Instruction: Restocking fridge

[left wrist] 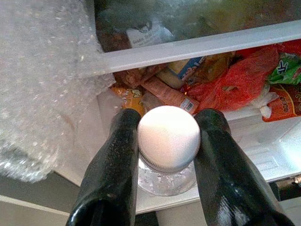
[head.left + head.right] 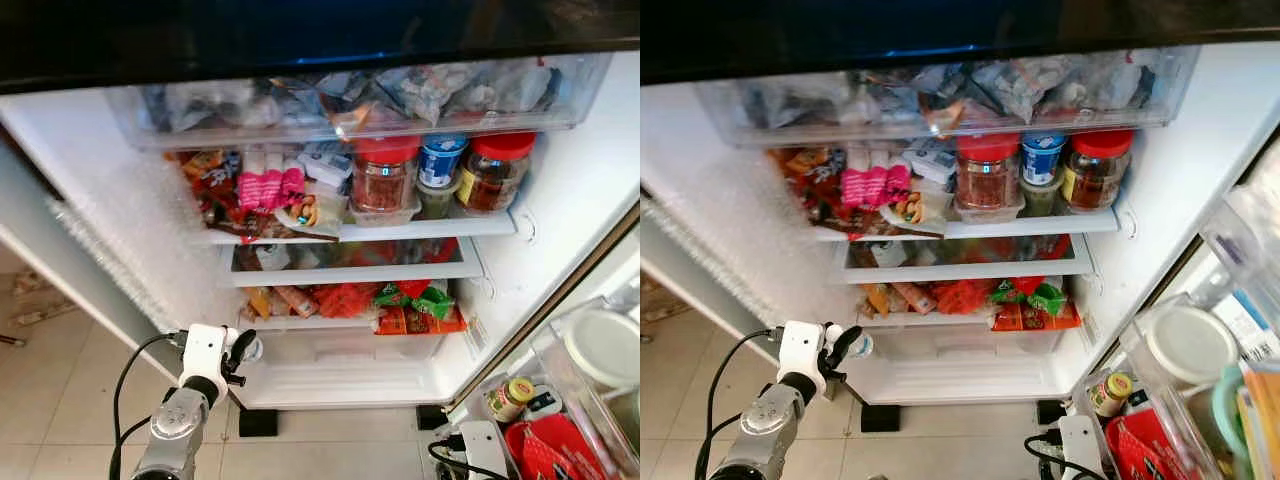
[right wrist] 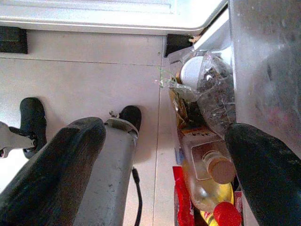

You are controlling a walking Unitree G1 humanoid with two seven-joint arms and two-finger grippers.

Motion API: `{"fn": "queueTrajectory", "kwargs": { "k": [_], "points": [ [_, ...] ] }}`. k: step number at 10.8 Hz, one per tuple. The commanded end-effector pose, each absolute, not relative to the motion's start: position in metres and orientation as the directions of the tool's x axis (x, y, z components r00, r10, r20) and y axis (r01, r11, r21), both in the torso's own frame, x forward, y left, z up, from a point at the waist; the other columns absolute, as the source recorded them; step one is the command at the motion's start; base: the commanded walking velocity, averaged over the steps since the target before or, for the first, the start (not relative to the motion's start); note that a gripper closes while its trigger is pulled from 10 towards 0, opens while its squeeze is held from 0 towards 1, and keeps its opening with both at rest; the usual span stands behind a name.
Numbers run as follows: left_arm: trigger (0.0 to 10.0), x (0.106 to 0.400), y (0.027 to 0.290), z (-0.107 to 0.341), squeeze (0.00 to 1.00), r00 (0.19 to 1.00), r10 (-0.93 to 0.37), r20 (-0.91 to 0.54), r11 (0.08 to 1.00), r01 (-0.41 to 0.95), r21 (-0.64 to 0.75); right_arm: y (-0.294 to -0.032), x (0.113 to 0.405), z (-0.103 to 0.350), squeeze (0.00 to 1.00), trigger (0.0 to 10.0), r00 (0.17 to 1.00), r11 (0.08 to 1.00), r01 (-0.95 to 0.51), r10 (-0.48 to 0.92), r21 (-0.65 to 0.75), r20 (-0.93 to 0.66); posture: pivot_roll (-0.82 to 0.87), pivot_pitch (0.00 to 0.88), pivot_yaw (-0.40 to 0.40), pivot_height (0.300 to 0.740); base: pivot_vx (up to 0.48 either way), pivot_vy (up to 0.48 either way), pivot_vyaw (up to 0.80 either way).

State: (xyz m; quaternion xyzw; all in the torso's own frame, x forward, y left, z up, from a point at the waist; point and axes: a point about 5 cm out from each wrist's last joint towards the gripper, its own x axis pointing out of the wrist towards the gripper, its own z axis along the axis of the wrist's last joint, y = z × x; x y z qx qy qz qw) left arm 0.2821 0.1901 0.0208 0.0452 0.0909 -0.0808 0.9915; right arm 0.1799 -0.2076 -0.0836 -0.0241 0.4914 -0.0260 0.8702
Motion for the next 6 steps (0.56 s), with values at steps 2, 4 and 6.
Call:
{"fn": "queueTrajectory", "kwargs": {
  "k": [2,4,6],
  "points": [
    [10.0,0.2806,0.1920,0.0193,0.00,0.970,-0.142,-0.196,0.985,0.158,0.066,-0.2086,0.1746,-0.0859,0.00,10.0,0.501,0.997,0.032,-0.071,-0.064,-0.862,0.05,0.126,0.034,0.685,0.000,0.000,0.00],
    [10.0,0.2813,0.1917,0.0201,0.00,0.971,-0.143,-0.194,0.985,0.158,0.068,-0.2083,0.1747,-0.0859,0.00,10.0,0.502,0.998,0.031,-0.068,-0.061,-0.862,0.05,0.126,0.035,0.685,0.000,0.000,0.00],
    [10.0,0.2833,0.1911,0.0216,0.00,0.971,-0.143,-0.191,0.985,0.158,0.067,-0.2080,0.1740,-0.0865,0.00,10.0,0.487,0.998,0.020,-0.065,-0.064,-0.871,0.04,0.126,0.036,0.685,0.000,0.000,0.00]
  ]
}}
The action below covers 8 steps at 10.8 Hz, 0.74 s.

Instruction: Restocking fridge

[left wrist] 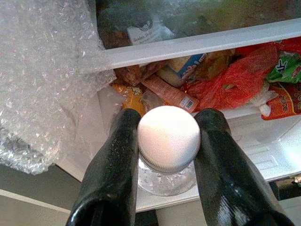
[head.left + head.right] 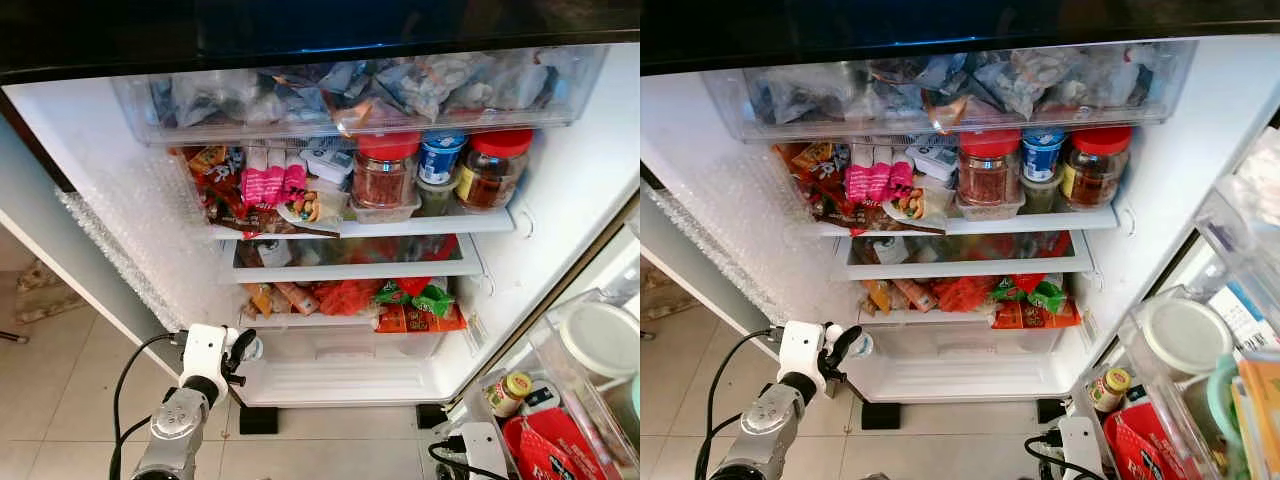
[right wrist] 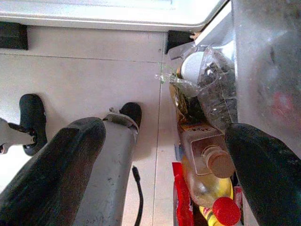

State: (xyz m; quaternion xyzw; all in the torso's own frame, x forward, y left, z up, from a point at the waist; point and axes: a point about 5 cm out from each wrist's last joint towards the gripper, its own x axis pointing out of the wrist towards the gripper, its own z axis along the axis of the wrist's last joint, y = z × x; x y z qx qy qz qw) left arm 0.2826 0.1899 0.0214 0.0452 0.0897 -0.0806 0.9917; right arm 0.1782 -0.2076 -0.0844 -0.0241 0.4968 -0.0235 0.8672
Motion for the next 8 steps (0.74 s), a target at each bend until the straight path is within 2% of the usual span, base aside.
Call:
{"fn": "queueTrajectory", "kwargs": {
  "k": [1,4,8],
  "points": [
    [10.0,0.2840,0.1907,0.0223,0.00,0.971,-0.144,-0.189,0.985,0.159,0.066,-0.2081,0.1740,-0.0865,0.00,10.0,0.483,0.998,0.011,-0.064,-0.067,-0.873,0.04,0.125,0.036,0.680,0.000,0.000,0.00],
    [10.0,0.2848,0.1898,0.0232,0.00,0.972,-0.146,-0.184,0.985,0.161,0.066,-0.2077,0.1745,-0.0861,0.00,10.0,0.491,0.998,0.016,-0.057,-0.056,-0.869,0.04,0.125,0.035,0.646,0.000,0.000,0.00],
    [10.0,0.2854,0.1895,0.0240,0.00,0.972,-0.146,-0.182,0.984,0.162,0.075,-0.2083,0.1748,-0.0859,0.00,10.0,0.495,0.998,0.028,-0.062,-0.055,-0.867,0.04,0.126,0.032,0.642,0.000,0.000,0.00]
  ]
}}
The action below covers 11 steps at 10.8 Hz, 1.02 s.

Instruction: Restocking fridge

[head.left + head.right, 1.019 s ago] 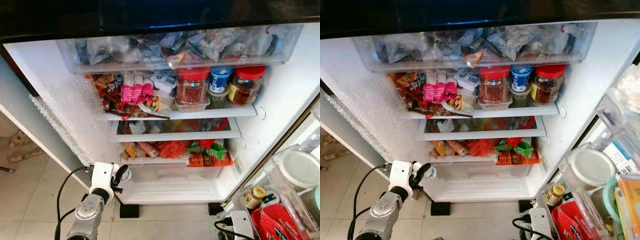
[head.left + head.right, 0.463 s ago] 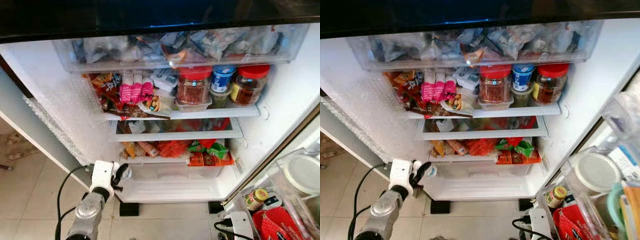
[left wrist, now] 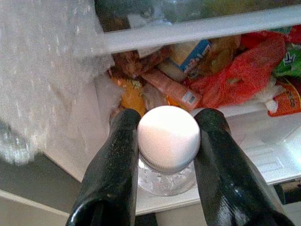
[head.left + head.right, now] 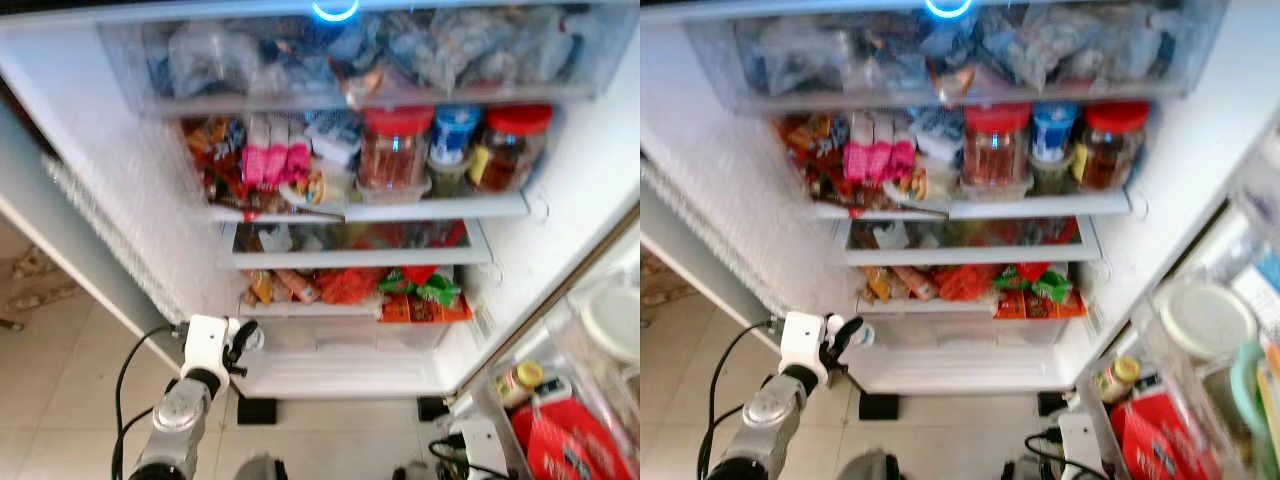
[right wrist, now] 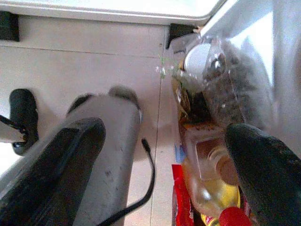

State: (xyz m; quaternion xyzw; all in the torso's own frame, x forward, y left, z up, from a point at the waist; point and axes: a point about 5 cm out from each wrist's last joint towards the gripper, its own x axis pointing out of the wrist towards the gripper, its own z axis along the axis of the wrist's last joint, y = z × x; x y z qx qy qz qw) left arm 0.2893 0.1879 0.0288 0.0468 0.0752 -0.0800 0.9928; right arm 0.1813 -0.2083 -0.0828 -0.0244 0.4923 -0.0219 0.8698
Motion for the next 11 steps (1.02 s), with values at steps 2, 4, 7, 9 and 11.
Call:
{"fn": "queueTrajectory", "kwargs": {
  "k": [2,4,7,9,11],
  "points": [
    [10.0,0.285,0.190,0.024,0.00,0.973,-0.144,-0.179,0.984,0.160,0.078,-0.208,0.175,-0.086,0.00,10.0,0.494,0.998,0.027,-0.060,-0.054,-0.867,0.04,0.127,0.032,0.642,0.000,0.000,0.00],
    [10.0,0.288,0.189,0.029,0.00,0.976,-0.149,-0.157,0.983,0.164,0.087,-0.208,0.174,-0.086,0.00,10.0,0.493,0.998,0.025,-0.057,-0.052,-0.868,0.04,0.129,0.031,0.642,0.000,0.000,0.00],
    [10.0,0.297,0.183,0.041,0.00,0.977,-0.181,-0.116,0.972,0.196,0.131,-0.209,0.174,-0.086,0.00,10.0,0.492,0.998,0.026,-0.058,-0.052,-0.869,0.04,0.129,0.030,0.642,0.000,0.000,0.00],
    [10.0,0.298,0.180,0.043,0.00,0.973,-0.201,-0.115,0.961,0.218,0.171,-0.209,0.174,-0.086,0.00,10.0,0.493,0.998,0.028,-0.057,-0.050,-0.868,0.04,0.130,0.030,0.642,0.000,0.000,0.00],
    [10.0,0.299,0.180,0.046,0.00,0.974,-0.201,-0.104,0.952,0.219,0.214,-0.208,0.175,-0.086,0.00,10.0,0.498,0.998,0.034,-0.059,-0.048,-0.865,0.04,0.129,0.031,0.642,0.000,0.000,0.00]
  ]
}}
